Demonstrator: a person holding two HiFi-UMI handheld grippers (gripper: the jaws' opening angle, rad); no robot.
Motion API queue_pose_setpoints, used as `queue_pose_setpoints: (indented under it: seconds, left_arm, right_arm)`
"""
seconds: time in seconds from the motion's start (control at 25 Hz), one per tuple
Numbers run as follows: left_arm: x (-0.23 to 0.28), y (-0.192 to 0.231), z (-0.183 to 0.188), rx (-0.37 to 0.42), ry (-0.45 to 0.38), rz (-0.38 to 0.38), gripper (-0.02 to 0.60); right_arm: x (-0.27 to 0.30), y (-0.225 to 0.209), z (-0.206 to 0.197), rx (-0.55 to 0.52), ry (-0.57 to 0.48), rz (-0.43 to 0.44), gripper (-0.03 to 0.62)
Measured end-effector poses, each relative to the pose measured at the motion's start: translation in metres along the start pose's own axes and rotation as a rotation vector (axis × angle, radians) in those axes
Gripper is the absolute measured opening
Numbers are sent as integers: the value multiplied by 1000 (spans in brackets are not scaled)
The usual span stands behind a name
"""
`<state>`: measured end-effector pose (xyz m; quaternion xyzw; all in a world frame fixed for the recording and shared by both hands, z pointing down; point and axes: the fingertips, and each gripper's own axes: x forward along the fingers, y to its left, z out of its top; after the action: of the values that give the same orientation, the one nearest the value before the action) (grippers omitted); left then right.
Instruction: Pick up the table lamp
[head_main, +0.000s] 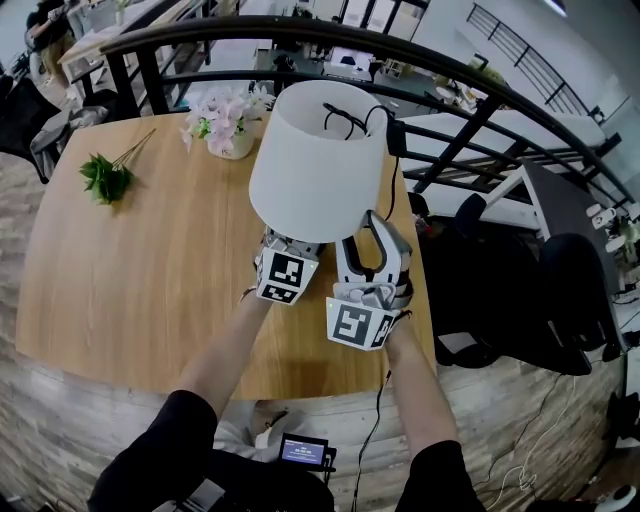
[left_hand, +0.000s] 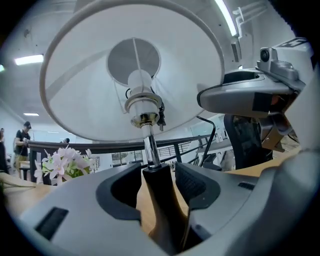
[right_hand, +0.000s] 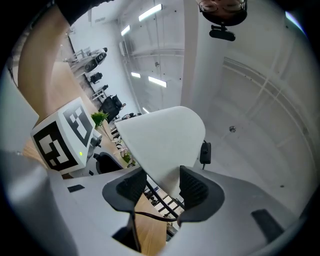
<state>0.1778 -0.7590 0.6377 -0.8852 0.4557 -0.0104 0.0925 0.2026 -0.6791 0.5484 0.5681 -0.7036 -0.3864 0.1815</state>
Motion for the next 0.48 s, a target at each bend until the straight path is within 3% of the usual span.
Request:
queue_pose_setpoints:
  seconds: [0.16,0.48]
  left_arm:
    - [9,9,11,-22,-34,10,189]
    - [23,14,20,3,-39,-44,171]
  right_arm:
    - [7,-2,0,10,-4,-4,204]
    - [23,-6,-1,-4,-7,-17,173]
